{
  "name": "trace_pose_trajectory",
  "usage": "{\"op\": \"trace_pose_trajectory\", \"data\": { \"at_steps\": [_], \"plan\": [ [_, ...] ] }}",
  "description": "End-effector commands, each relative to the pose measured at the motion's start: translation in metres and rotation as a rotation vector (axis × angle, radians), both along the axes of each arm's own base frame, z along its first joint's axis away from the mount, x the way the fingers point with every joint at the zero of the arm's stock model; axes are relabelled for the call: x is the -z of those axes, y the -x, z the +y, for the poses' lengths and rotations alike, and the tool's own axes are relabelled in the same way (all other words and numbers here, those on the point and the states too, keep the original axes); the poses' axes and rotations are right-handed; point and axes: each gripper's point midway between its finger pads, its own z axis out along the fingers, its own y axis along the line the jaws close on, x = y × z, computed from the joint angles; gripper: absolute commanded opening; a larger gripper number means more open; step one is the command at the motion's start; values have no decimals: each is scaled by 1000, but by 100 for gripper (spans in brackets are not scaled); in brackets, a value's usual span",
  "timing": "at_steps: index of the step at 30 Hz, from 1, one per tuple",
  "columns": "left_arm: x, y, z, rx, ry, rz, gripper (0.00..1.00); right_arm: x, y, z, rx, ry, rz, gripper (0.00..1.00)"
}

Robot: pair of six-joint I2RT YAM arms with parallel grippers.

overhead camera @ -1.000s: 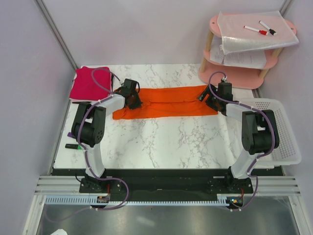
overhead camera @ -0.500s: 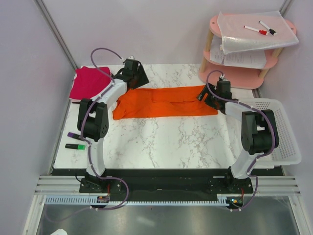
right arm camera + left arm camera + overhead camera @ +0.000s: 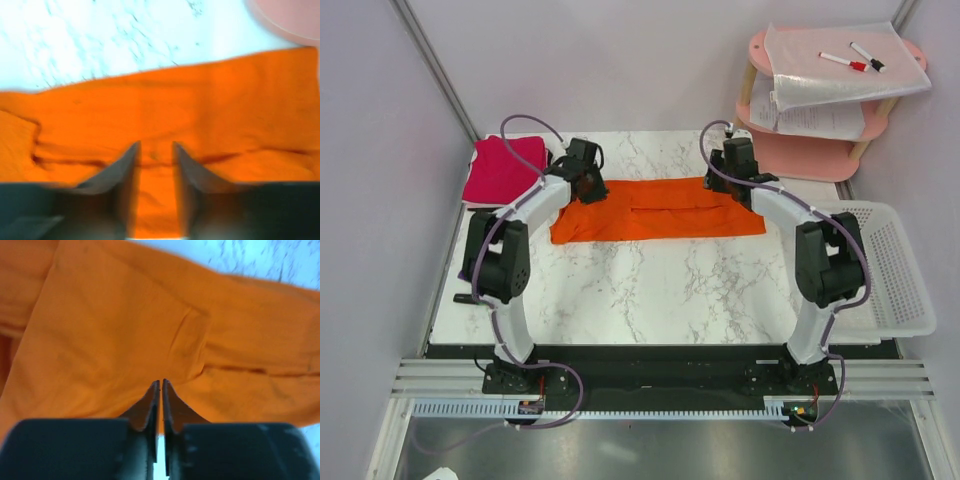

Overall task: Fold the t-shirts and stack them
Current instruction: Fold the other side of the tshirt into a rectangle, then rotate the tshirt 90 degrees

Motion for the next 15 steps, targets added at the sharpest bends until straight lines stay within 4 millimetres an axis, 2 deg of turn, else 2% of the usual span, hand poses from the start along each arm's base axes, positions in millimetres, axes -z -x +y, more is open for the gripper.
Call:
{"op": "trace_pose_trajectory", "data": {
  "at_steps": [1,2,3,5,6,9,15],
  "plan": [
    [-22,36,12,1,2,-32,2,21,-21,8,-1,117,56,0],
    [-21,42,14,-3,2,-27,2,26,-26,9,2,126,69,0],
    [-9,55,19,-11,-7,1,2,34,-36,11,5,135,79,0],
    [0,66,24,-21,-20,26,2,50,-45,8,21,170,118,0],
    [10,75,28,-28,-32,52,2,56,-46,8,18,185,131,0],
    [21,88,34,-40,-48,80,2,69,-50,4,37,220,159,0],
    [35,97,43,-47,-96,121,2,85,-50,-11,80,293,187,0]
  ]
}}
